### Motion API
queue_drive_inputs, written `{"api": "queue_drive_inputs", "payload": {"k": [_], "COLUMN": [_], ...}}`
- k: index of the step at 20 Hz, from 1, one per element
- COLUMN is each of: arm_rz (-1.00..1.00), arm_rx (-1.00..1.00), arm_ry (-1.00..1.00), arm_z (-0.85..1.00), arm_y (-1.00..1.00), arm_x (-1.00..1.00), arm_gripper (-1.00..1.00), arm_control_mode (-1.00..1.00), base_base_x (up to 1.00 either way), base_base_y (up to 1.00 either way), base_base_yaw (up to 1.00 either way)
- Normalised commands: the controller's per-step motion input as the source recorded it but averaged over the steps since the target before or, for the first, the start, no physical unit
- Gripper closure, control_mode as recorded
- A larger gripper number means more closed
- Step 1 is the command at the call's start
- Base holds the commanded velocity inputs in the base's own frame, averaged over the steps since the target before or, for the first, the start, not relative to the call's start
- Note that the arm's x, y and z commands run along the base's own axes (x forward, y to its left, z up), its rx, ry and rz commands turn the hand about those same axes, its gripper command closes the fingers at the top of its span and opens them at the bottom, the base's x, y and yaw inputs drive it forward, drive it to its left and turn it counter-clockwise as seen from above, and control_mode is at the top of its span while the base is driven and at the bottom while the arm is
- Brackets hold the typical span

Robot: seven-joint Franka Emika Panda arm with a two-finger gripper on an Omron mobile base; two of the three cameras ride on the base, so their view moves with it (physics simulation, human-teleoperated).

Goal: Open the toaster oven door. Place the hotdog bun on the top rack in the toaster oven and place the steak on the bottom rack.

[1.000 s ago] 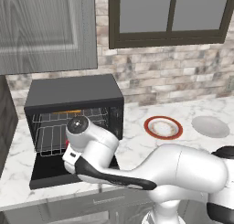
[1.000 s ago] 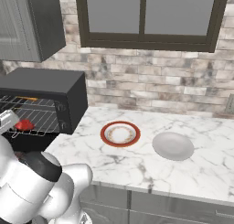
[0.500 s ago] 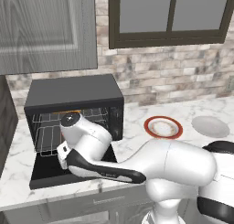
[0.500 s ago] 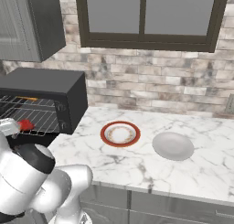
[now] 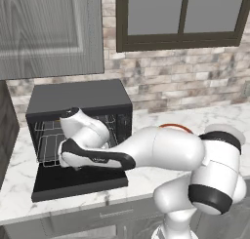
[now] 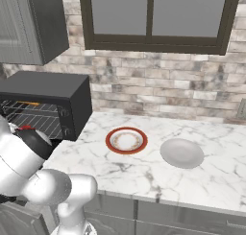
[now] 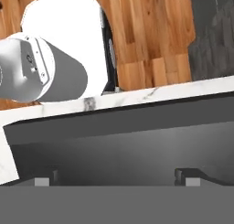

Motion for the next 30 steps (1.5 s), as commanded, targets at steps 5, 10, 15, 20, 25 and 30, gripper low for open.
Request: {"api": "queue_drive_inputs", "payload": {"k": [5, 10, 15, 20, 25, 30], "arm_rz": [-0.23, -0.11, -0.01, 0.09, 0.1, 0.0], "arm_rx": [0.06, 0.05, 0.01, 0.05, 0.11, 0.06], "arm_ry": [-0.04, -0.1, -0.14, -0.19, -0.13, 0.0], "arm_z": [-0.28, 0.0, -0.05, -0.12, 0.0, -0.09], "arm_y": [0.0, 0.0, 0.0, 0.0, 0.0, 0.04], "arm_x": [0.19, 0.64, 0.62, -0.16, -0.88, 0.0], "arm_gripper": [-1.0, -1.0, -1.0, -1.0, -1.0, -1.0], "arm_control_mode": [-1.0, -1.0, -1.0, -1.0, -1.0, -1.0], "base_base_x": [0.0, 0.0, 0.0, 0.0, 0.0, 0.0], "base_base_y": [0.0, 0.0, 0.0, 0.0, 0.0, 0.0], "base_base_yaw": [0.0, 0.0, 0.0, 0.0, 0.0, 0.0]}}
